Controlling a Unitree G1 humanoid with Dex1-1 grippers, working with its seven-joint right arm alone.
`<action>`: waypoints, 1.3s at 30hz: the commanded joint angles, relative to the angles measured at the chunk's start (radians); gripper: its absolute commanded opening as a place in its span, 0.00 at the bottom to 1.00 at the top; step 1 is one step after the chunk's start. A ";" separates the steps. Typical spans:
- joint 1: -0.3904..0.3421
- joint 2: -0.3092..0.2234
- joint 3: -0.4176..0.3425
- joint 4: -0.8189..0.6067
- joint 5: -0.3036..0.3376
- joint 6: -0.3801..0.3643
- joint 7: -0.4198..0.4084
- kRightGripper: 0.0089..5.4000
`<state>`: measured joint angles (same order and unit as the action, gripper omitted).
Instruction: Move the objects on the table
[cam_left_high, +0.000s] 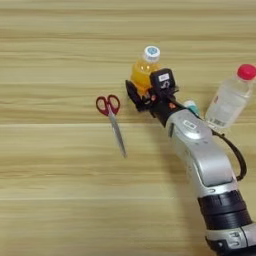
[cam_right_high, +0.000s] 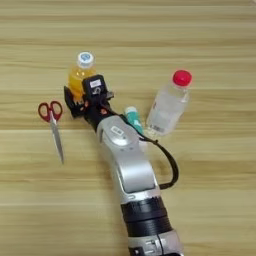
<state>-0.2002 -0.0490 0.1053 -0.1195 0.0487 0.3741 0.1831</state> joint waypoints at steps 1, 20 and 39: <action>-0.011 0.004 -0.026 -0.054 0.022 -0.082 0.002 0.64; 0.093 0.007 -0.021 0.017 0.015 -0.169 0.024 0.64; 0.107 -0.002 -0.012 0.027 0.011 -0.185 0.033 0.80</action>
<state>-0.0497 -0.0478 0.0941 -0.0589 0.0608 0.2275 0.2155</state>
